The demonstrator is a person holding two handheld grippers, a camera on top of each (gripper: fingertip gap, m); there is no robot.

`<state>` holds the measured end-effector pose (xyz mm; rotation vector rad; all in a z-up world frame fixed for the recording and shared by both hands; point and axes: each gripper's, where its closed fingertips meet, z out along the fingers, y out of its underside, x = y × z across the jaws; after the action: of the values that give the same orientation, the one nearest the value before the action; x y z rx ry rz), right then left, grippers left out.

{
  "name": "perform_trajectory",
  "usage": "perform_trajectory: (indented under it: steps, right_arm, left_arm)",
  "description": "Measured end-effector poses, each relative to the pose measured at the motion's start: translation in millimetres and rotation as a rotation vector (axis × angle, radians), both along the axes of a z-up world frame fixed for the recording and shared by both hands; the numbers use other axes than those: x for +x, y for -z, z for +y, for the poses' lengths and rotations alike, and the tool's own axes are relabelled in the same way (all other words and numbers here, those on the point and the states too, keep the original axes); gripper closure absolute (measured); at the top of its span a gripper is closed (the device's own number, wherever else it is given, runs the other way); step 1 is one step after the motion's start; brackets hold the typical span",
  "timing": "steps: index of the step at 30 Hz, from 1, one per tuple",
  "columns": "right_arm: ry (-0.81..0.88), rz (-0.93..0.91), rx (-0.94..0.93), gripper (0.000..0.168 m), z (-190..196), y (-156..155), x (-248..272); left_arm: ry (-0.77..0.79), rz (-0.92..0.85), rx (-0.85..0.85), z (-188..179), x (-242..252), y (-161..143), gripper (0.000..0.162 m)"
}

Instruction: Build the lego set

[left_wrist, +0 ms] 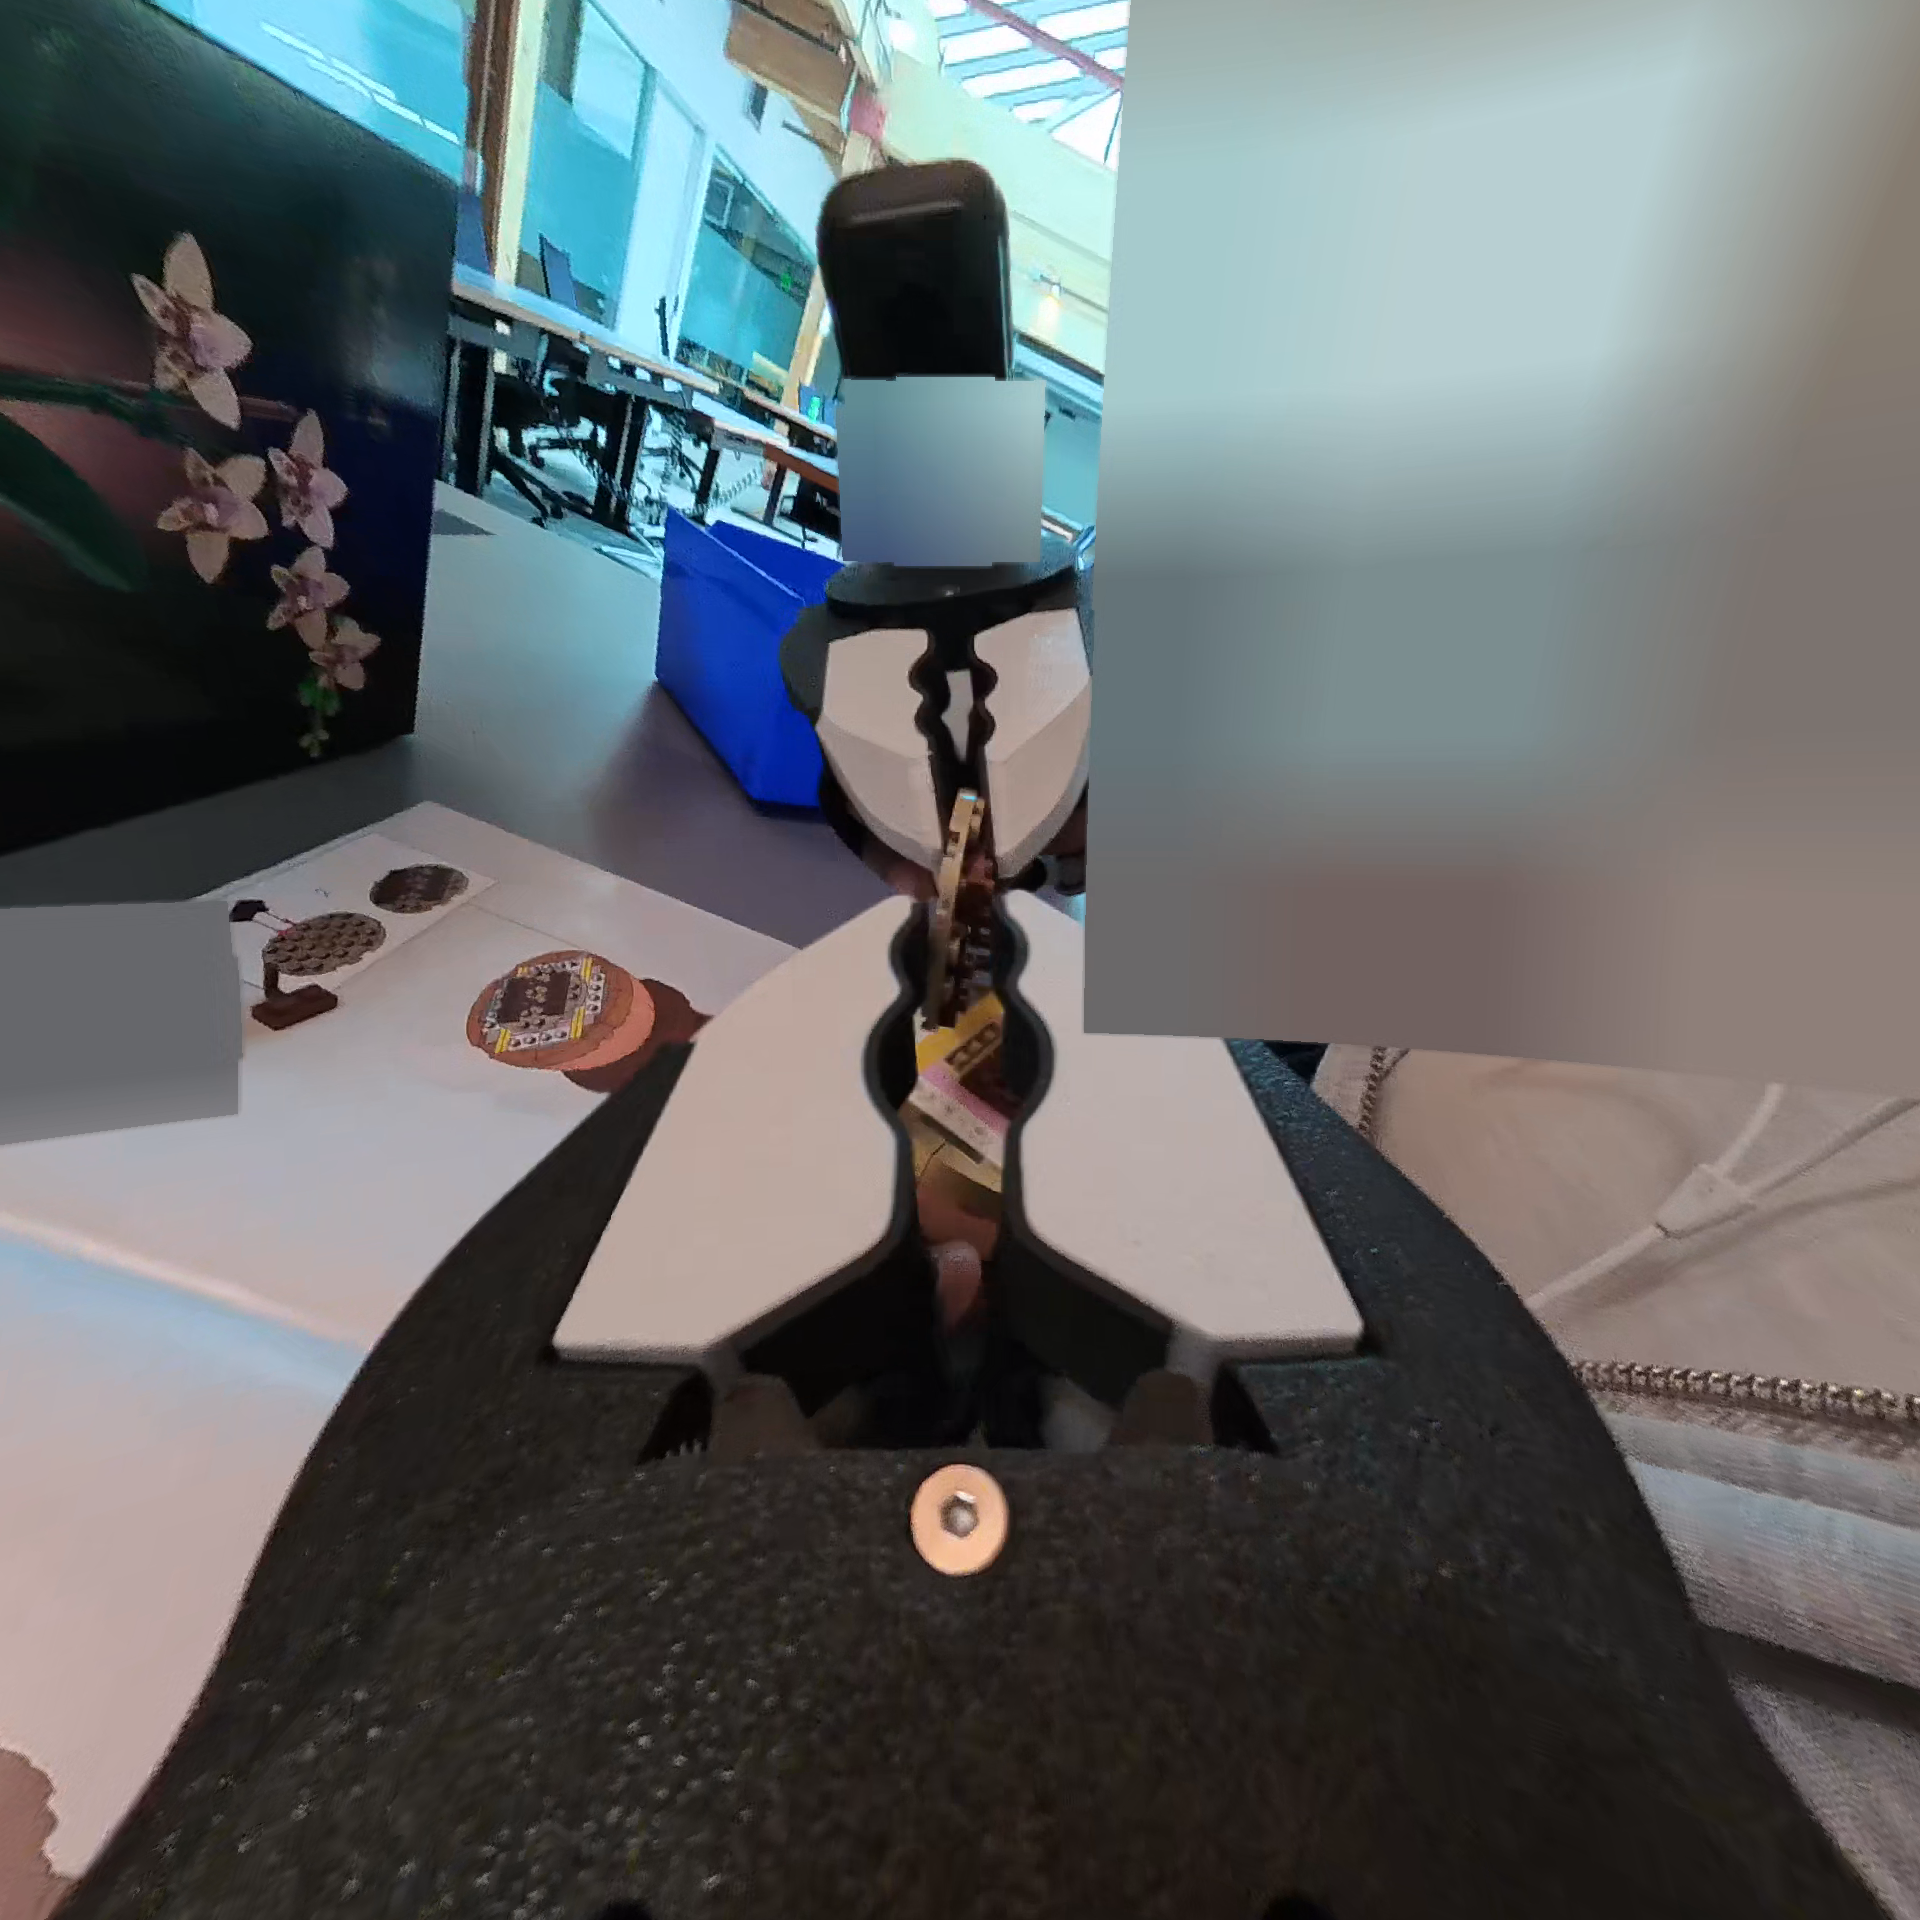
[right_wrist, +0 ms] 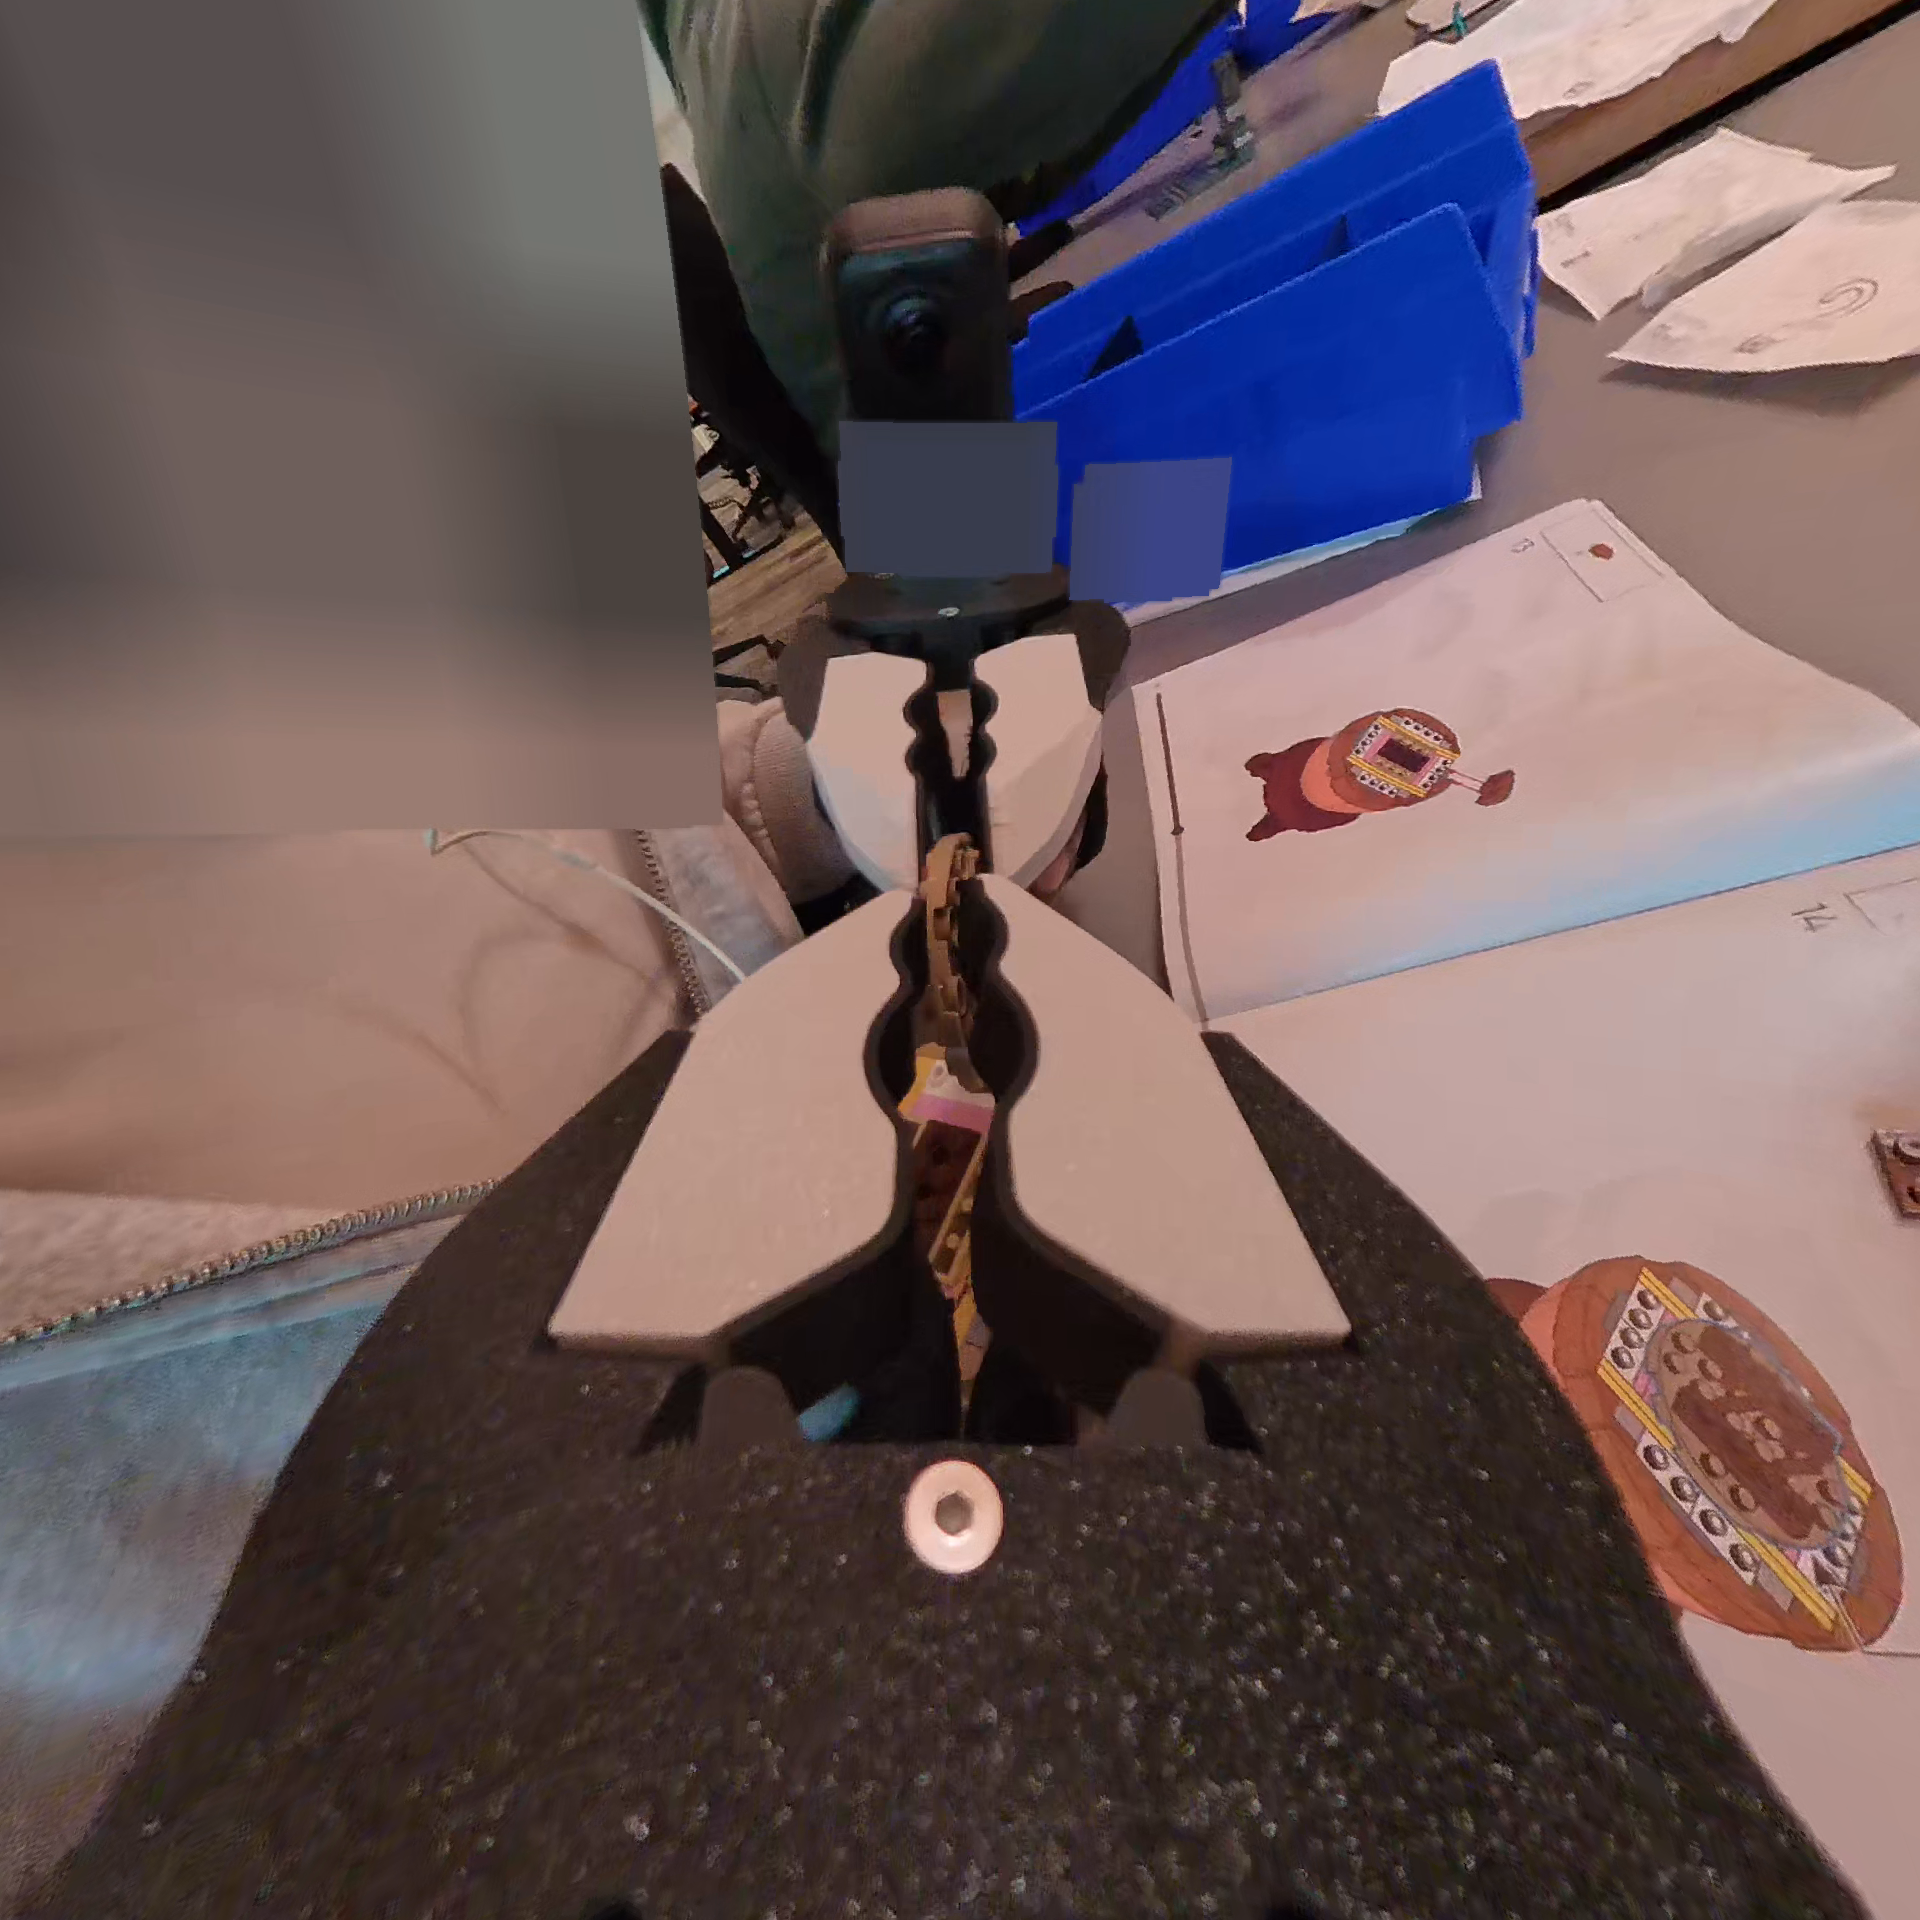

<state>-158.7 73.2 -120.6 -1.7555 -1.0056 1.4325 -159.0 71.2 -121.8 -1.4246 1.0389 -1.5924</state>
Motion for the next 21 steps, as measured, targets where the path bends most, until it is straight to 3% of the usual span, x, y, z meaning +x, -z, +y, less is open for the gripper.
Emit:
perform_trajectory:
  steps: [7, 10, 14, 15, 19, 21]
  right_arm:
    - [-0.060, -0.039, -0.012, 0.163, -8.5, 7.1, 0.9]
    - [-0.061, -0.030, -0.019, 0.163, -9.9, 6.3, -0.5]
    - [-0.059, 0.000, -0.027, 0.163, -9.1, 3.0, 0.4]
    - [-0.059, -0.003, -0.024, 0.163, -9.2, 3.0, 0.1]
    - [-0.073, -0.013, -0.018, 0.163, -11.4, 3.6, -2.5]
    - [-0.072, -0.023, -0.012, 0.163, -11.3, 5.2, -2.8]
  left_arm:
    - [0.003, -0.044, 0.013, -1.9, -1.6, -6.6, 0.153]
    - [0.024, -0.048, 0.025, -4.9, -3.1, -6.9, 0.161]
    - [0.061, -0.020, 0.028, -10.8, -1.5, -4.2, 0.135]
    - [0.058, -0.003, 0.042, -10.6, -0.6, -1.7, 0.135]
    - [0.042, -0.025, 0.062, -8.9, -0.1, -6.0, 0.157]
    - [0.035, -0.015, 0.083, -7.7, -0.3, -4.9, 0.160]
